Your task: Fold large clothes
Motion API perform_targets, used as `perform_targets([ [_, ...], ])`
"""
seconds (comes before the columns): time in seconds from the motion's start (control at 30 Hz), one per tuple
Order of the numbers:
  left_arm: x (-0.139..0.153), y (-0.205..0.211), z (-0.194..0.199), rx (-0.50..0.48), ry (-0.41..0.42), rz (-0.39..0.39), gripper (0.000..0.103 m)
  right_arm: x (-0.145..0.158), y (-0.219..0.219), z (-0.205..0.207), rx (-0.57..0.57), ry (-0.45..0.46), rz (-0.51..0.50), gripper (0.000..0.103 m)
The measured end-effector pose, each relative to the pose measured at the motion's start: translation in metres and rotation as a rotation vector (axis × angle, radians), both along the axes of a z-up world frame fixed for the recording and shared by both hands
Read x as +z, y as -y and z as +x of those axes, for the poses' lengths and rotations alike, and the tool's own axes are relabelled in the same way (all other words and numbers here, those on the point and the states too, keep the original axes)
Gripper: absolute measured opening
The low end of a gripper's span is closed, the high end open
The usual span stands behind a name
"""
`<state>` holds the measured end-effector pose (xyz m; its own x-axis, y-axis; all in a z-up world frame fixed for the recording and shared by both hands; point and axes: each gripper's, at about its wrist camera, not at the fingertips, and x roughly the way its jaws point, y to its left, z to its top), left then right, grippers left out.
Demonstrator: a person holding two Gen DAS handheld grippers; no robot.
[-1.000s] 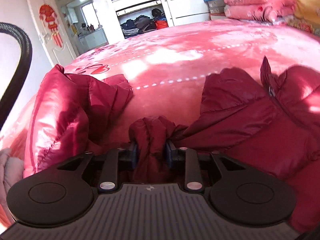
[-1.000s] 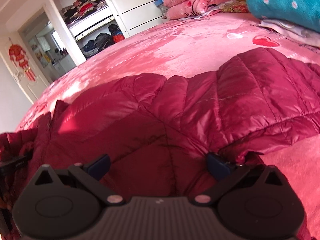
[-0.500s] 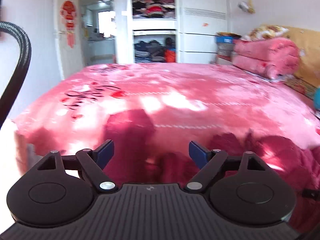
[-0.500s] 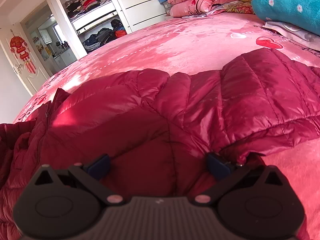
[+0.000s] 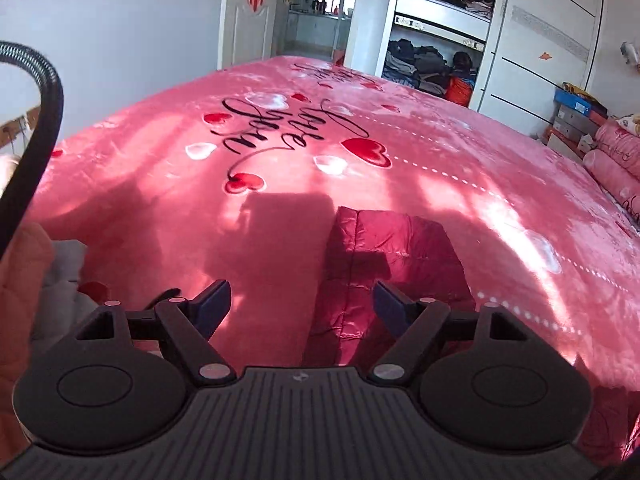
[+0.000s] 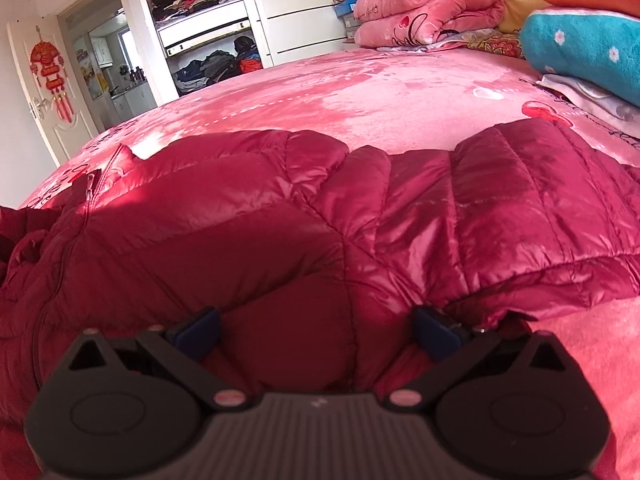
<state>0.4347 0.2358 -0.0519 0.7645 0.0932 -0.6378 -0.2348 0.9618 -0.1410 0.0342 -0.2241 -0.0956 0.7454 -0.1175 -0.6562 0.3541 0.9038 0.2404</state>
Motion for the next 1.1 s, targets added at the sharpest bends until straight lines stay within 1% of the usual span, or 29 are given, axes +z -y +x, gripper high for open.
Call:
perform_targets([
  [0.1,-0.017,0.002,0.015,-0.008,-0.044,-0.042,0.096,-0.002,-0.003,0.000,0.004,0.005,-0.027,0.103],
  [0.17,-0.028,0.001,0.023,-0.038,-0.064,-0.084,0.096,-0.004,-0.006,-0.001,0.005,0.006,-0.046,0.103],
  [0.23,-0.045,0.008,0.025,-0.058,-0.104,-0.103,0.096,-0.004,-0.007,0.000,0.006,0.010,-0.055,0.103],
  [0.3,-0.053,0.013,0.027,-0.066,-0.100,-0.080,0.101,-0.005,-0.007,0.000,0.006,0.012,-0.058,0.103],
  [0.37,-0.051,0.020,0.025,-0.076,-0.089,-0.047,0.101,-0.005,-0.006,-0.001,0.006,0.015,-0.059,0.103],
  [0.4,-0.050,0.022,0.024,-0.076,-0.084,-0.033,0.097,-0.005,-0.006,-0.001,0.005,0.016,-0.060,0.103],
  [0.43,-0.048,0.024,0.023,-0.081,-0.074,-0.021,0.084,-0.005,-0.007,0.000,0.005,0.016,-0.063,0.103],
  [0.47,-0.047,0.026,0.022,-0.092,-0.063,-0.014,0.075,-0.006,-0.007,0.001,0.006,0.015,-0.066,0.103],
  [0.5,-0.047,0.028,0.020,-0.106,-0.053,-0.015,0.056,-0.006,-0.008,0.000,0.006,0.015,-0.068,0.103],
  [0.53,-0.047,0.028,0.021,-0.115,-0.046,-0.016,0.040,-0.006,-0.008,0.000,0.006,0.015,-0.070,0.103],
  [0.57,-0.047,0.029,0.020,-0.126,-0.041,-0.019,0.034,-0.006,-0.008,0.001,0.007,0.014,-0.071,0.103],
  [0.63,-0.044,0.031,0.014,-0.136,-0.029,-0.033,0.013,-0.007,-0.008,0.000,0.007,0.015,-0.071,0.103],
  [0.73,-0.038,0.038,0.002,-0.163,-0.012,-0.046,0.008,-0.006,-0.009,0.000,0.007,0.014,-0.072,0.103],
  [0.8,-0.026,0.040,-0.009,-0.169,0.024,-0.051,0.007,-0.006,-0.009,0.000,0.007,0.013,-0.072,0.103],
  [0.83,-0.019,0.038,-0.014,-0.164,0.047,-0.073,0.007,-0.006,-0.009,0.001,0.007,0.013,-0.072,0.103],
  [0.9,-0.002,0.033,-0.026,-0.149,0.087,-0.105,0.007,-0.007,-0.009,0.001,0.009,0.010,-0.070,0.103],
  [1.03,0.046,0.015,-0.065,-0.113,0.180,-0.124,0.007,-0.006,-0.007,0.002,0.013,0.005,-0.064,0.103],
  [1.1,0.072,0.003,-0.092,-0.092,0.240,-0.112,0.007,-0.005,-0.007,0.003,0.015,0.001,-0.060,0.103],
])
